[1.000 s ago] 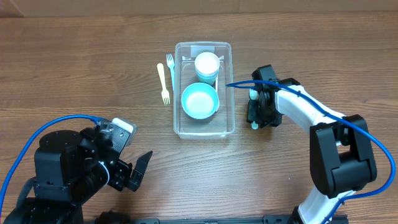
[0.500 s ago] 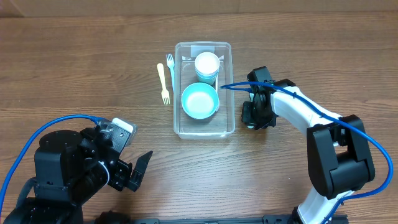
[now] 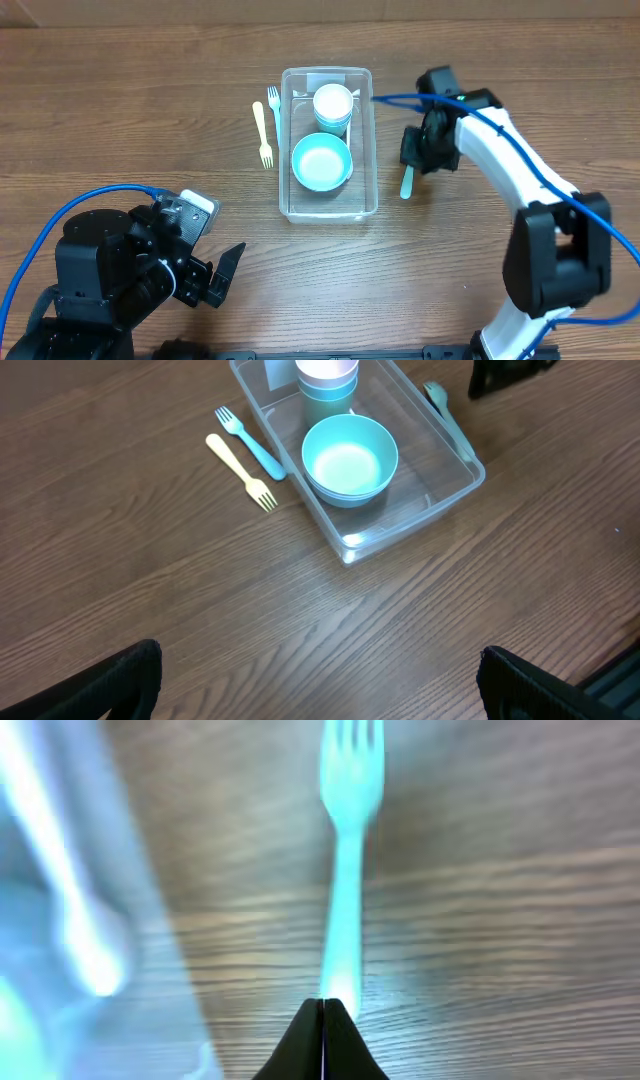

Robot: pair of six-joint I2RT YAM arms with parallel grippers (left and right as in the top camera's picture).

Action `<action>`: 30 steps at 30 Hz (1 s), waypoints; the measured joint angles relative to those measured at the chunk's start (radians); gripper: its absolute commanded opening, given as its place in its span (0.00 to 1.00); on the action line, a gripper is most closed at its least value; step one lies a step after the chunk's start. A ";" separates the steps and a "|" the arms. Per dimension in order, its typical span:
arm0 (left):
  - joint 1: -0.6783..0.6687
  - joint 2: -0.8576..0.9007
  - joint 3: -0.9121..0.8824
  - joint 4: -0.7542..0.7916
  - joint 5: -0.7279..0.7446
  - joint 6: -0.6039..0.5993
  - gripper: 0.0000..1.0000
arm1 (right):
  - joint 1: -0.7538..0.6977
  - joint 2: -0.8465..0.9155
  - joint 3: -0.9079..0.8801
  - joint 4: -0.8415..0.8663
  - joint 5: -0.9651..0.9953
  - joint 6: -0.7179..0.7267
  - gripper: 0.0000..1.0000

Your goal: Pack container

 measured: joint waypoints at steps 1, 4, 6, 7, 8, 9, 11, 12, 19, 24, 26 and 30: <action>0.000 0.000 0.000 0.000 0.000 0.000 1.00 | 0.000 -0.035 0.017 -0.002 0.007 0.000 0.10; 0.000 0.000 0.000 0.000 0.000 0.000 1.00 | 0.000 -0.109 0.038 -0.005 0.014 -0.001 0.47; 0.000 0.000 0.000 0.000 0.000 0.000 1.00 | 0.000 -0.098 0.034 -0.003 0.018 0.002 0.52; 0.000 0.000 0.000 0.000 0.000 0.000 1.00 | 0.000 -0.083 0.025 -0.004 0.018 0.000 0.55; 0.000 0.000 0.000 0.000 0.000 0.000 1.00 | 0.000 -0.074 0.012 0.006 0.018 0.000 0.60; 0.000 0.000 0.000 0.000 0.000 0.000 1.00 | 0.000 -0.063 -0.019 0.015 0.018 0.001 0.60; 0.000 0.000 0.000 0.000 0.000 0.000 1.00 | 0.001 -0.058 -0.119 0.081 0.018 0.007 0.59; 0.000 0.000 0.000 0.000 0.000 0.000 1.00 | 0.001 -0.054 -0.158 0.109 0.018 0.015 0.59; 0.000 0.000 0.000 0.000 0.000 0.000 1.00 | 0.040 -0.048 -0.346 0.334 0.068 0.086 0.58; 0.000 0.000 0.000 0.000 0.000 0.000 1.00 | 0.067 -0.048 -0.391 0.397 0.124 0.142 0.52; 0.000 0.000 0.000 0.000 0.000 0.000 1.00 | 0.067 -0.047 -0.392 0.404 0.137 0.153 0.51; 0.000 0.000 0.000 0.000 0.000 0.000 1.00 | 0.071 -0.039 -0.391 0.406 0.158 0.163 0.43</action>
